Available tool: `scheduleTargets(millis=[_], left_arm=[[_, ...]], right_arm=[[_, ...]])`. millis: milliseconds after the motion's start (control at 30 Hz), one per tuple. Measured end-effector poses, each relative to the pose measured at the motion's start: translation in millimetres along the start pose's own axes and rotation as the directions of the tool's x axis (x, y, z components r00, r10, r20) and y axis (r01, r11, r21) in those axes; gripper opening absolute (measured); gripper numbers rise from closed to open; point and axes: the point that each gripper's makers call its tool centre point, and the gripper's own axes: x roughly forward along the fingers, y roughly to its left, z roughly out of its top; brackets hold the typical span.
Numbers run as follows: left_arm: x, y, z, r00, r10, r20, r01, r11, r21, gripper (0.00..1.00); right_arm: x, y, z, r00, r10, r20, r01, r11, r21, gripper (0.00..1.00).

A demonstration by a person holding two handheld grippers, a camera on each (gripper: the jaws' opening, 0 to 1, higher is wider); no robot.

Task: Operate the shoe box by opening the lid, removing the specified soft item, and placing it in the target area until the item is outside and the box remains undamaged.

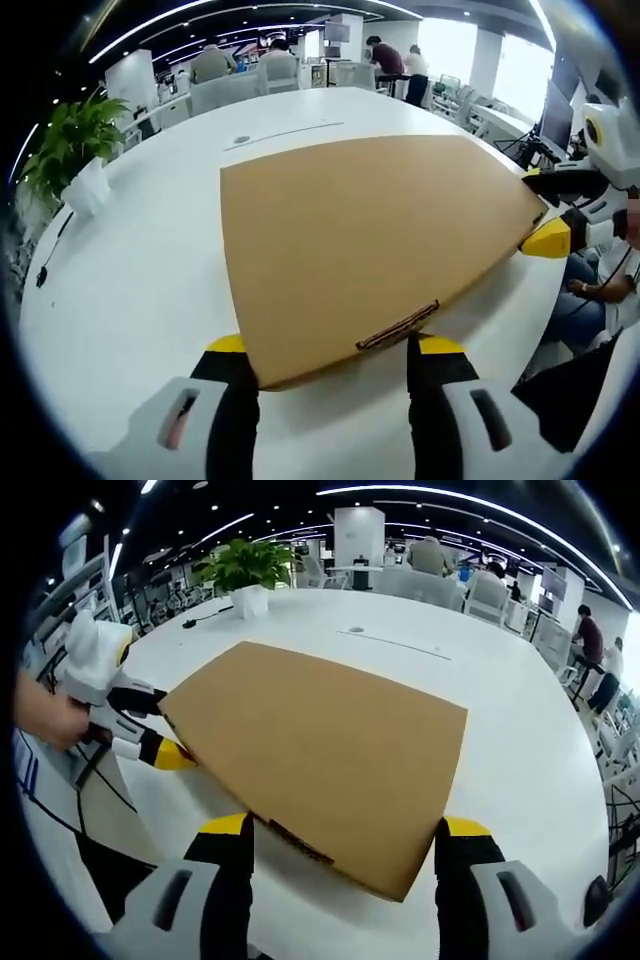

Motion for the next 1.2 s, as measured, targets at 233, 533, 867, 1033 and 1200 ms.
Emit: scheduleTargets(millis=[233,533,867,1033,1200], left_arm=[[1.1,-1.0,-1.7,1.000,0.018,-0.015,-0.018,1.000,-0.004,0.60],[0.1,-2.5,-5.2,0.999,0.022,-0.024,-0.023,1.000,-0.015,0.60],[-7.4,-7.9,-9.7,0.999,0.029,-0.023,-0.030,0.999,-0.028,0.60],[-8.9,-7.7,-12.3,0.999,0.031,-0.016,-0.031,0.999,-0.031,0.60],[-12.9,-10.2,-17.3,0.999,0.031,-0.017,-0.031,0.999,-0.041,0.59]], right_arm=[[-1.2,1.0,-0.8,1.000,-0.002,0.010,0.002,1.000,0.000,0.75],[-0.9,1.0,-0.9,1.000,0.005,0.018,-0.004,1.000,-0.008,0.75],[-5.7,5.5,-4.7,1.000,0.017,0.024,-0.016,1.000,-0.022,0.75],[-4.2,5.8,-4.8,1.000,0.020,0.018,-0.019,1.000,-0.025,0.75],[-5.8,6.5,-8.3,0.999,0.024,0.023,-0.023,0.999,-0.028,0.75]])
